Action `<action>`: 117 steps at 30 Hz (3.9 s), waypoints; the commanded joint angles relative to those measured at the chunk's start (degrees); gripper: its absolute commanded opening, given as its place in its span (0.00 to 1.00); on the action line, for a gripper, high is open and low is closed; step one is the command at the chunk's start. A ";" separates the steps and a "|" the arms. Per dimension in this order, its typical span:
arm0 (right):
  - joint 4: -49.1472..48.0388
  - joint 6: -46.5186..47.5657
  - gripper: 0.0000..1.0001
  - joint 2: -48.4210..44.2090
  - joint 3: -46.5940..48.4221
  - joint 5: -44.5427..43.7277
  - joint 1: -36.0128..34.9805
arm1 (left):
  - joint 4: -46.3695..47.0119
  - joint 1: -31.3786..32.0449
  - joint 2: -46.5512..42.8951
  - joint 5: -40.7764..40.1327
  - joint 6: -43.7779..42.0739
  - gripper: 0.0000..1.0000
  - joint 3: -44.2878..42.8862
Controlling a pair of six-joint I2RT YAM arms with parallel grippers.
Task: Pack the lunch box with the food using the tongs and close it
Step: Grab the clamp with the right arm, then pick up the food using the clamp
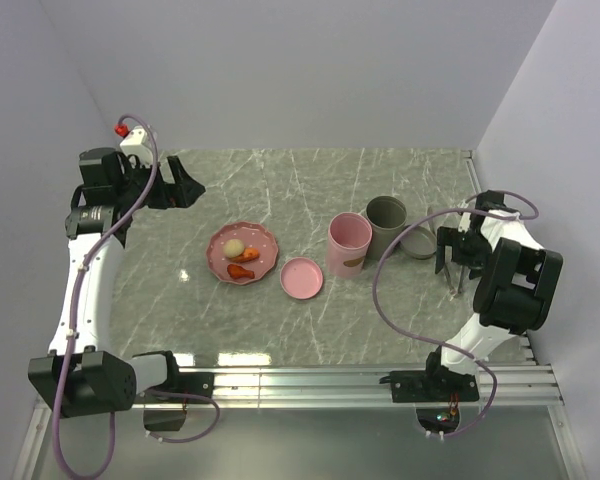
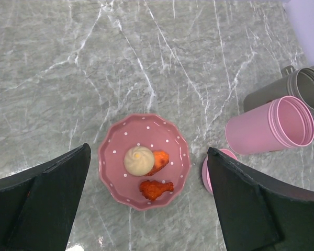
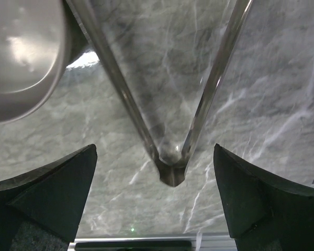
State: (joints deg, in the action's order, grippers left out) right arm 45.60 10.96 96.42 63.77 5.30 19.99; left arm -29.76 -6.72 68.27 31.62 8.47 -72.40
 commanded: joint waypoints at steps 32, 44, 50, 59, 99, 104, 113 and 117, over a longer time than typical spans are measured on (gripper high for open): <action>-7.73 2.04 0.69 13.26 12.34 -1.70 1.02 | 4.01 -0.49 5.21 6.53 0.50 0.99 -0.90; -7.02 3.89 0.79 18.27 17.88 -2.75 1.02 | 4.27 -1.36 6.35 7.85 0.50 0.99 -0.81; -7.11 3.81 0.80 20.03 19.37 -1.61 1.02 | 4.53 -1.54 7.23 8.29 0.85 0.99 -1.16; -7.37 5.47 0.85 21.62 20.61 0.15 0.93 | 4.18 -1.72 8.20 9.34 1.29 1.00 -1.87; 17.05 6.35 0.65 0.53 38.34 22.37 3.39 | 4.79 -4.88 7.14 19.97 2.69 0.99 -1.52; 19.52 6.00 0.65 -3.95 41.17 32.29 2.69 | 6.82 -4.79 4.77 22.00 3.04 0.99 -1.51; 17.94 7.14 0.65 -10.72 43.02 34.96 -12.48 | 7.17 -5.40 3.80 23.14 6.73 0.99 -1.69; 17.33 7.50 0.64 -10.29 44.68 34.33 -19.54 | 8.57 -6.81 3.45 25.33 9.89 0.99 0.15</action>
State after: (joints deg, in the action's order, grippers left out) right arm 63.94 17.82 87.31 105.36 38.68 3.99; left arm -24.16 -12.38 73.21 53.80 15.16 -72.40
